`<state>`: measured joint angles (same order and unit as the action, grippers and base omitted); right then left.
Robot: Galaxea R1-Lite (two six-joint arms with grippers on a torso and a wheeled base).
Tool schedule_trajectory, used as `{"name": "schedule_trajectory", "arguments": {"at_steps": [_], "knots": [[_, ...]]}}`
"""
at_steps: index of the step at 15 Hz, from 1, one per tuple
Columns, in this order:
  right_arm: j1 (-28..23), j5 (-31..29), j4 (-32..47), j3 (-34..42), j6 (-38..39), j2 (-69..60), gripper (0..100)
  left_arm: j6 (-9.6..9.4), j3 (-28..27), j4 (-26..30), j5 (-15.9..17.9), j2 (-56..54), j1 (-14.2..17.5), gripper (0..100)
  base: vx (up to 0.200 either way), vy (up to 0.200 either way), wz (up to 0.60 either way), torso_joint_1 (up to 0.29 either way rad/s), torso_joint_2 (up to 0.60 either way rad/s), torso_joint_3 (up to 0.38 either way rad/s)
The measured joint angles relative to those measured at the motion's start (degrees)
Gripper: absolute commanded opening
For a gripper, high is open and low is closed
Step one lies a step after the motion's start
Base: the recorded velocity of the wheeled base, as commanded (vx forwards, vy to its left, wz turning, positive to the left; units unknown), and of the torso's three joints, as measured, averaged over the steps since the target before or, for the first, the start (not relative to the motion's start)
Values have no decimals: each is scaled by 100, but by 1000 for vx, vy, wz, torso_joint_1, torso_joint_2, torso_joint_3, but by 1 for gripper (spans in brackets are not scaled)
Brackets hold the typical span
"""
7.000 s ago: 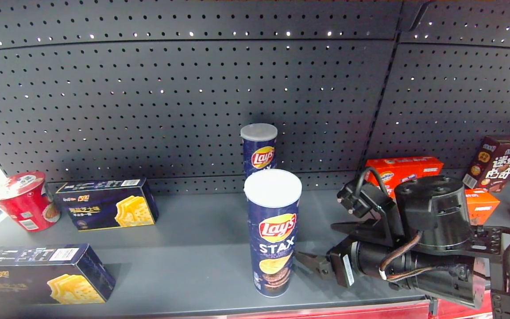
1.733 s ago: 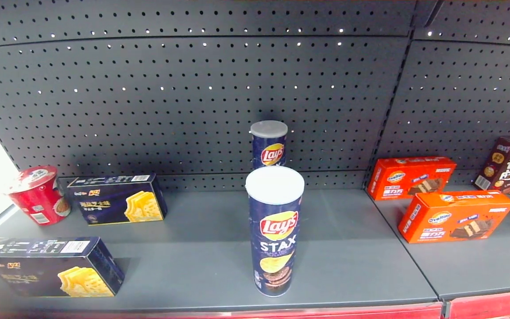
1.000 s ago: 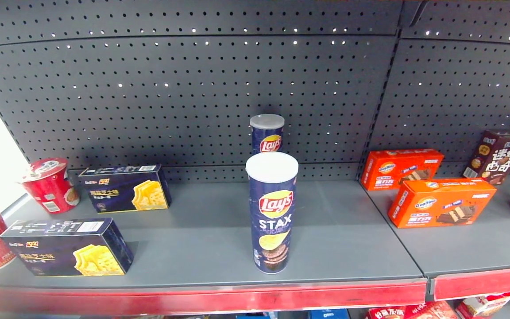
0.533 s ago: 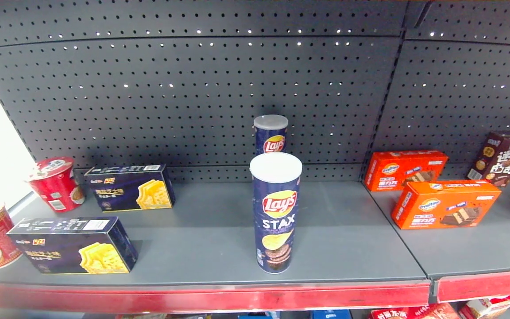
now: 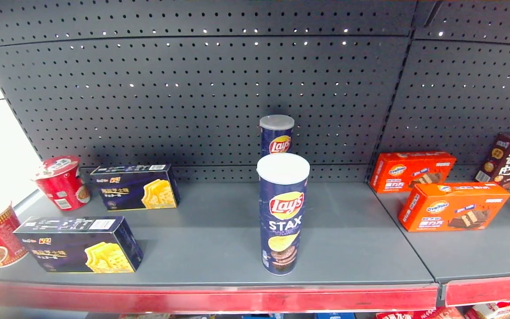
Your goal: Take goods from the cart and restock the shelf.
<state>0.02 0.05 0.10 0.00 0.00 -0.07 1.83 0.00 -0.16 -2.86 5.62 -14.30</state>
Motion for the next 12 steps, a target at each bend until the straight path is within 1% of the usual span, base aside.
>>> {"name": "schedule_trajectory", "arguments": {"at_steps": [3,7,11,12], "knots": [[-2,11,0,0,-13,0,100,-2,0,0,5,0,-5,100,0,0,0,0,0,0],[-2,11,-7,0,-13,0,100,5,0,-6,0,0,-2,100,0,0,0,113,-262,-159],[-2,11,0,0,-11,0,100,6,0,0,0,0,-2,100,0,0,0,7,-13,-9],[-2,13,1,0,-11,0,100,6,0,5,0,0,-2,100,0,0,0,110,-281,-168]]}}
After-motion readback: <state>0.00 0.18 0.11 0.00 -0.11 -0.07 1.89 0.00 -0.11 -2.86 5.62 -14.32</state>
